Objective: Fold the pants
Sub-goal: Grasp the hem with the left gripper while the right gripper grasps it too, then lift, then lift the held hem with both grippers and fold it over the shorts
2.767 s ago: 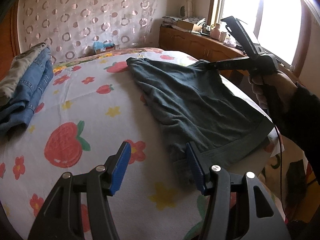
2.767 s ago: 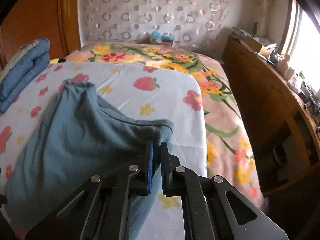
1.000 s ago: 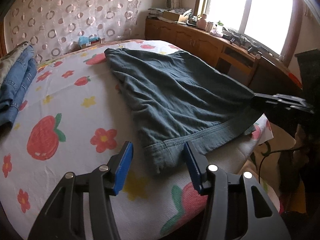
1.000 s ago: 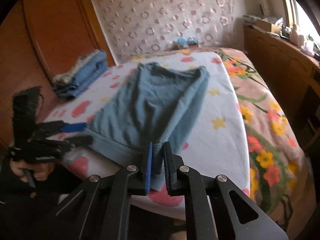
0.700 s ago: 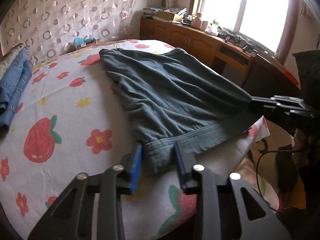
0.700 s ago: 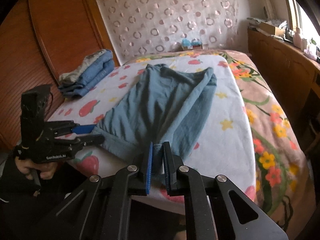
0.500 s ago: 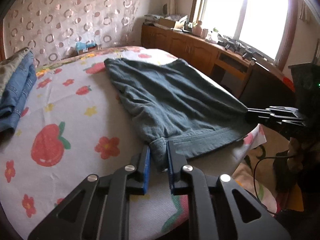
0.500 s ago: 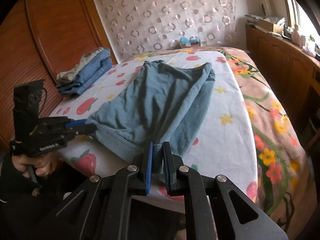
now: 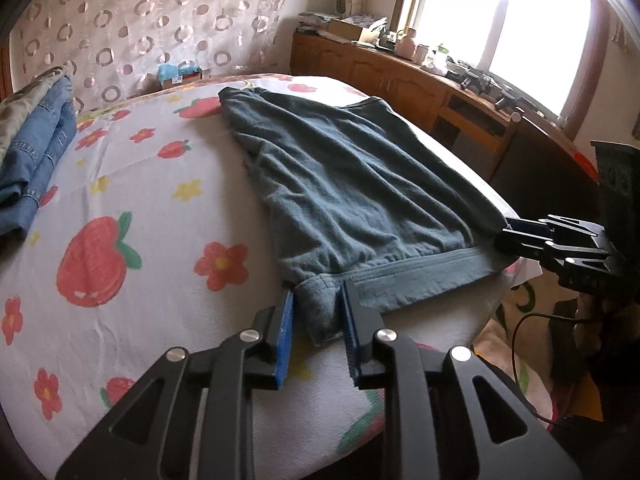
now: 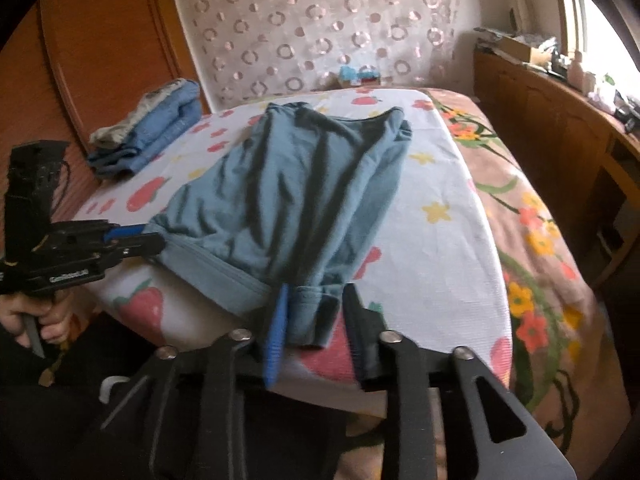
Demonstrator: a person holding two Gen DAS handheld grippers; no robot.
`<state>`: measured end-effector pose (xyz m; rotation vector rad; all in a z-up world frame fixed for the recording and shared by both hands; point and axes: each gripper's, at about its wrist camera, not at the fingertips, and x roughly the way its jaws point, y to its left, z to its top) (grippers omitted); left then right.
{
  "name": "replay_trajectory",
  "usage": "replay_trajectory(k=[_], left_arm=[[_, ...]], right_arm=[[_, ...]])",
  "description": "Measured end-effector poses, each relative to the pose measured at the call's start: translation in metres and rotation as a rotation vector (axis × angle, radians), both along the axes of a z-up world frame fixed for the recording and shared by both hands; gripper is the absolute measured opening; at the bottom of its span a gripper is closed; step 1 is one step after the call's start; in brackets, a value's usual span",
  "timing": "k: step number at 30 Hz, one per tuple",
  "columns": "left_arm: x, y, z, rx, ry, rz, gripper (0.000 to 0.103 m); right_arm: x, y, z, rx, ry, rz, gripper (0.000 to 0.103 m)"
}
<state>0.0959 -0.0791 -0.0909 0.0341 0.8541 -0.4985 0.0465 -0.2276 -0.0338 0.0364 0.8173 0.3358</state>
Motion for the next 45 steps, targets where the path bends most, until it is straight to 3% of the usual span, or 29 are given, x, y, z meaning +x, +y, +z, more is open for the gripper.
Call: replay_trajectory(k=[5,12,24,26,28,31,38,45], left_arm=[[0.000,0.003,-0.002,-0.001,-0.003,0.016,0.033],[0.001,0.004,-0.003,-0.001,-0.015,0.024,0.038],[0.004,0.004,-0.004,-0.004,-0.018,0.025,0.041],[0.004,0.004,-0.004,-0.011,-0.018,0.018,0.039],[0.005,0.004,-0.003,-0.044,-0.001,-0.005,0.023],[0.002,-0.001,0.000,-0.029,-0.021,-0.015,0.014],[-0.008,0.003,0.037,-0.085,-0.127,0.006,0.011],[-0.014,0.016,0.092,-0.119,-0.252,0.026,0.011]], right_arm=[[0.003,0.001,-0.008,-0.007,0.024,-0.006,0.035],[0.001,0.009,-0.012,-0.021,0.009,-0.002,0.036],[-0.001,0.006,-0.013,0.017,0.005,0.007,0.024],[-0.001,0.003,-0.013,0.027,0.004,0.007,0.021],[0.000,0.001,-0.012,0.041,0.001,0.009,0.015],[0.001,-0.001,-0.011,0.061,-0.001,0.010,0.010],[0.002,-0.002,0.008,0.116,-0.065,0.003,0.008],[0.008,0.006,0.053,0.124,-0.171,0.046,0.008]])
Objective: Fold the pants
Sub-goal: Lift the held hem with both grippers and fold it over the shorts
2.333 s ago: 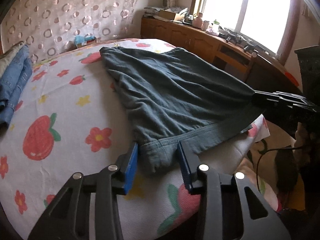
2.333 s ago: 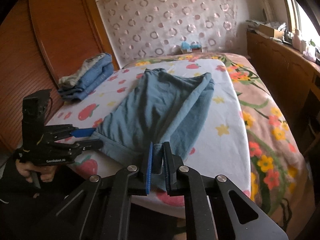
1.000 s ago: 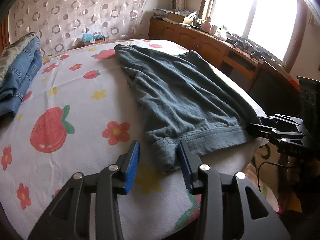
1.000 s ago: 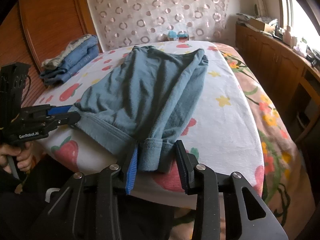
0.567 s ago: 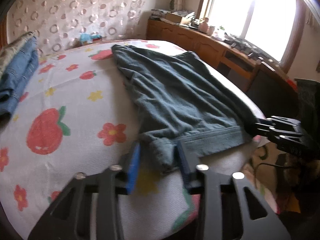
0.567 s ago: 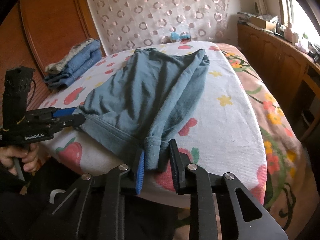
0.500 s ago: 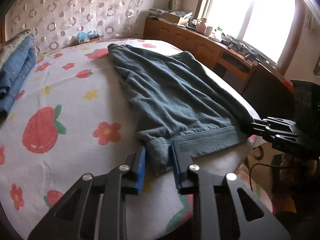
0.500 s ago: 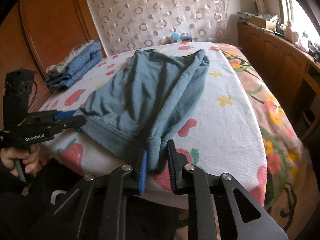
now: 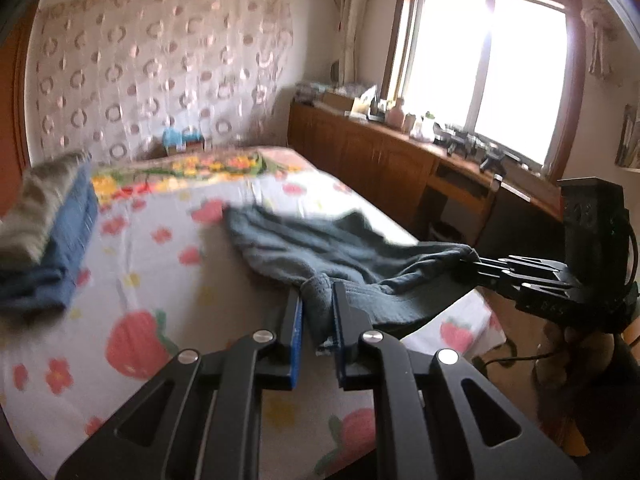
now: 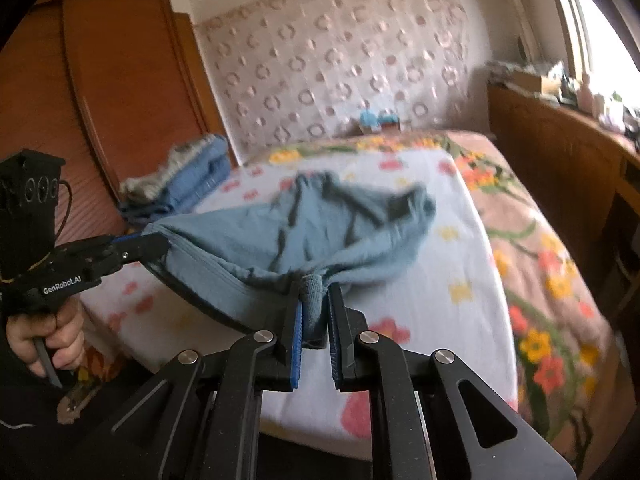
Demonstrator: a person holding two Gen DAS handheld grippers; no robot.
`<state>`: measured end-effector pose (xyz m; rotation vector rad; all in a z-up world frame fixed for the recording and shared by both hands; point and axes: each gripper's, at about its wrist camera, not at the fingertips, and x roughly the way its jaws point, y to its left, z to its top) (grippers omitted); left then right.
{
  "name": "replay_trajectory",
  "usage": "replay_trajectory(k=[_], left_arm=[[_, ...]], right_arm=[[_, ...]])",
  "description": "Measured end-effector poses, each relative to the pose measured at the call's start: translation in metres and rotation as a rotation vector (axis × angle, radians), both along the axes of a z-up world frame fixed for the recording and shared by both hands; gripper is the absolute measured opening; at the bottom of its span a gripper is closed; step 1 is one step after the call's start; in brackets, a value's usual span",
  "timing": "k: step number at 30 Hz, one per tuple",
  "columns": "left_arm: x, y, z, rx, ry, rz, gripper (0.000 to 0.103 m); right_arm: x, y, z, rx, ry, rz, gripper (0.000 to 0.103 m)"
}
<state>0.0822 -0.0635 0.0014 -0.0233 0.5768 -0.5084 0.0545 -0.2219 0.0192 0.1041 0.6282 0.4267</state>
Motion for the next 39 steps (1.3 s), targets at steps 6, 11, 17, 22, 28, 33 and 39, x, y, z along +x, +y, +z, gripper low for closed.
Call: replay_trajectory(k=[6,11,17,22,28,33,39], left_arm=[[-0.006,0.011,0.054,-0.022,-0.104,0.012,0.010],[-0.008,0.024,0.105,-0.024,-0.188,0.034,0.010],[0.001,0.038,0.135,0.003,-0.243,0.066,0.010],[0.036,0.051,0.131,0.019,-0.233,0.107,0.010],[0.075,0.059,0.171,0.036,-0.313,0.146,0.010],[0.084,0.069,0.160,0.088,-0.291,0.147,0.010],[0.084,0.079,0.079,0.096,-0.108,0.142,0.010]], right_arm=[[0.001,0.007,0.059,0.000,-0.123,0.036,0.008],[0.006,0.013,0.116,0.000,-0.226,0.065,0.008],[0.012,0.030,0.161,-0.021,-0.315,0.112,0.008],[0.046,0.050,0.160,-0.053,-0.291,0.137,0.008],[0.109,0.077,0.180,-0.124,-0.303,0.090,0.008],[0.139,0.089,0.205,-0.154,-0.312,0.088,0.008],[0.139,0.103,0.132,-0.221,-0.129,0.113,0.008]])
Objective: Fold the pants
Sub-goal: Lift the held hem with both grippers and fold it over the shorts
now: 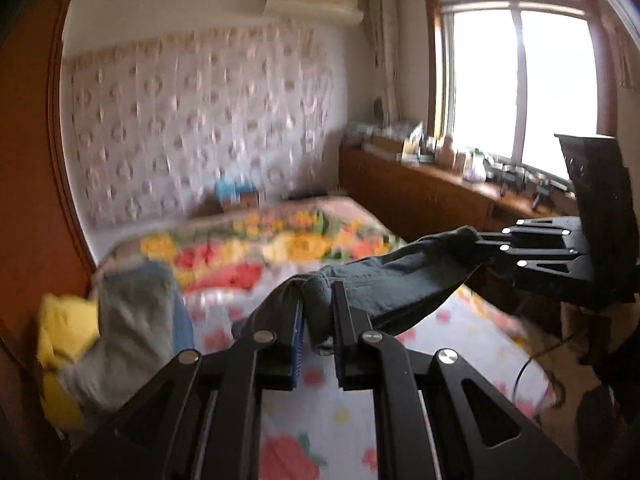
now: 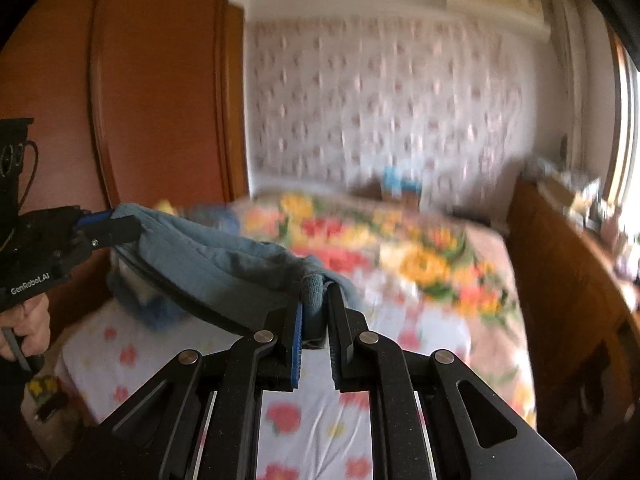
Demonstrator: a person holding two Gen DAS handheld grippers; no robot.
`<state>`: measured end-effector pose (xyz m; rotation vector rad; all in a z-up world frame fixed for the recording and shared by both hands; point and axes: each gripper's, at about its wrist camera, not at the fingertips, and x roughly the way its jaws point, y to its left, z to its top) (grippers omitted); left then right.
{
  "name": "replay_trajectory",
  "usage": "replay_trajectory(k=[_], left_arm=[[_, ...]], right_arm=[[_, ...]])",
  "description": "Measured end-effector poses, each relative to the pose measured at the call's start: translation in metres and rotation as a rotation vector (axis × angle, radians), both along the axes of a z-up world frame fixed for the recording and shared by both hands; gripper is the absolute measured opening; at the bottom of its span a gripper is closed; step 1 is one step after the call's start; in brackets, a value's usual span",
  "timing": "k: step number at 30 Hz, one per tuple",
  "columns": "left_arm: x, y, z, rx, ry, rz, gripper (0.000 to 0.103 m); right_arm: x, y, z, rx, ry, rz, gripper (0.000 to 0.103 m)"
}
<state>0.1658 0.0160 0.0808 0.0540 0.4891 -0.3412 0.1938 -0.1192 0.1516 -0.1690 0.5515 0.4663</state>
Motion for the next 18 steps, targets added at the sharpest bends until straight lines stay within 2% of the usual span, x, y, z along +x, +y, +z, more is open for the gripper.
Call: replay_trajectory(k=[3,7,18], left_arm=[[-0.017,-0.003,-0.029,-0.007,0.052,-0.011,0.010],[-0.043,-0.006,-0.048,-0.027,0.091,-0.037,0.010],[-0.091,-0.003,-0.086,-0.028,0.149,-0.073,0.011]], right_arm=[[-0.013,0.003,-0.040,-0.013,0.072,-0.004,0.008],[-0.037,-0.001,-0.069,-0.001,0.131,-0.005,0.008],[-0.085,0.002,-0.100,0.037,0.190,0.009,0.008]])
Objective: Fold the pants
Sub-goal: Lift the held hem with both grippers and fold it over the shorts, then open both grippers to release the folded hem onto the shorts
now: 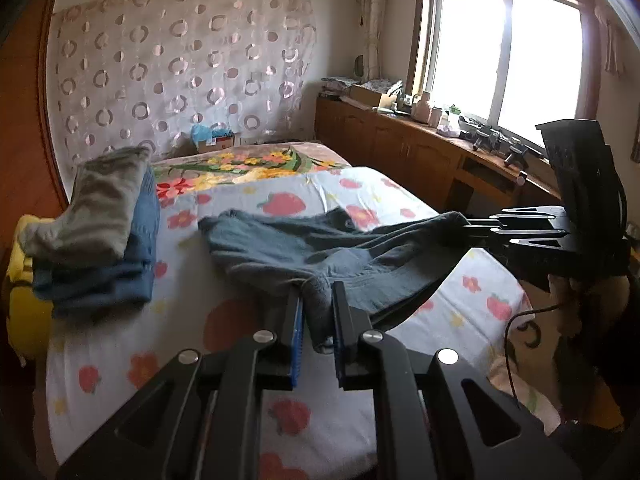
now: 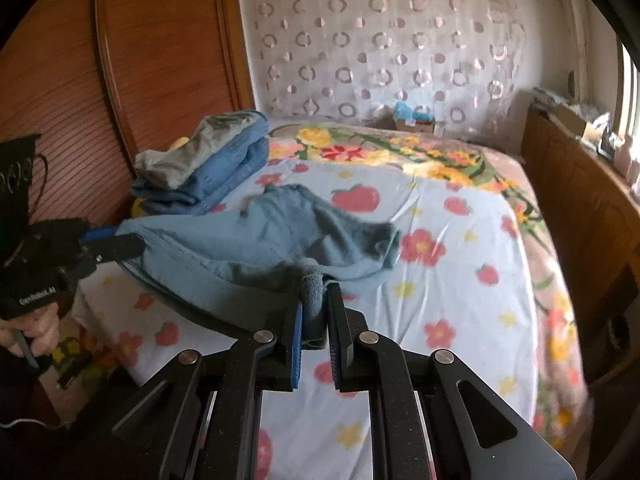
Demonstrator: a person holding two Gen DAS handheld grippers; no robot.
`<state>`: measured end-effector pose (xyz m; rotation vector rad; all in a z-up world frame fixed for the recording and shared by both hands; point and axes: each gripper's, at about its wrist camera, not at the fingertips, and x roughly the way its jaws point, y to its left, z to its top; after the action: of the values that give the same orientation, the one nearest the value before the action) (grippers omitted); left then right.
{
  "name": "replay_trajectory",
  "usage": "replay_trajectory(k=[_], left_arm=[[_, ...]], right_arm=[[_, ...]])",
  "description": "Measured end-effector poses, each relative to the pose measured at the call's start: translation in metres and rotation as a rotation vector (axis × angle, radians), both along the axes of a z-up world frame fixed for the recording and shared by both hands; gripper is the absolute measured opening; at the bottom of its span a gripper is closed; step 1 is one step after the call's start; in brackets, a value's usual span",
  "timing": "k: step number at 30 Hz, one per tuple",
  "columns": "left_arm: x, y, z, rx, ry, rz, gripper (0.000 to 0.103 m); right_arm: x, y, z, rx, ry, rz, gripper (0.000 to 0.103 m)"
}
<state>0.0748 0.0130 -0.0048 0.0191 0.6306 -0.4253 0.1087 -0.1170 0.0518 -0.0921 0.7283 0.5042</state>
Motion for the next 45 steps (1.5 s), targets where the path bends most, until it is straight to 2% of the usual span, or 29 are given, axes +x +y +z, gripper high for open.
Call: replay_trajectory(k=[11,16,26,29,31,36,39,45], left_arm=[[-0.021,-0.004,-0.025,-0.012,0.057,-0.007,0.011],[-0.028,0.000,-0.034,-0.009,0.067,-0.005,0.011],[-0.033,0.005,-0.073,-0.016,0.156,0.013,0.011],[-0.034,0.005,-0.077,-0.011,0.166,0.028,0.014],[-0.033,0.005,-0.077,-0.004,0.171,0.033,0.016],[-0.037,0.007,-0.067,0.021,0.127,0.049,0.023],[-0.040,0.012,-0.053,0.006,0.084,0.056,0.034],[-0.020,0.014,-0.038,0.008,0.037,0.076,0.035]], right_arm=[[-0.034,-0.005,-0.034,0.015,0.054,0.003,0.008],[-0.039,-0.007,-0.045,0.032,0.074,0.002,0.008],[-0.048,-0.004,-0.076,0.022,0.145,0.006,0.009],[-0.050,-0.005,-0.085,0.018,0.164,0.004,0.013],[-0.052,-0.007,-0.087,0.013,0.160,-0.007,0.020],[-0.054,-0.018,-0.082,0.041,0.149,-0.024,0.024],[-0.054,-0.025,-0.072,0.044,0.123,-0.036,0.025],[-0.033,-0.038,-0.049,0.041,0.059,-0.056,0.026]])
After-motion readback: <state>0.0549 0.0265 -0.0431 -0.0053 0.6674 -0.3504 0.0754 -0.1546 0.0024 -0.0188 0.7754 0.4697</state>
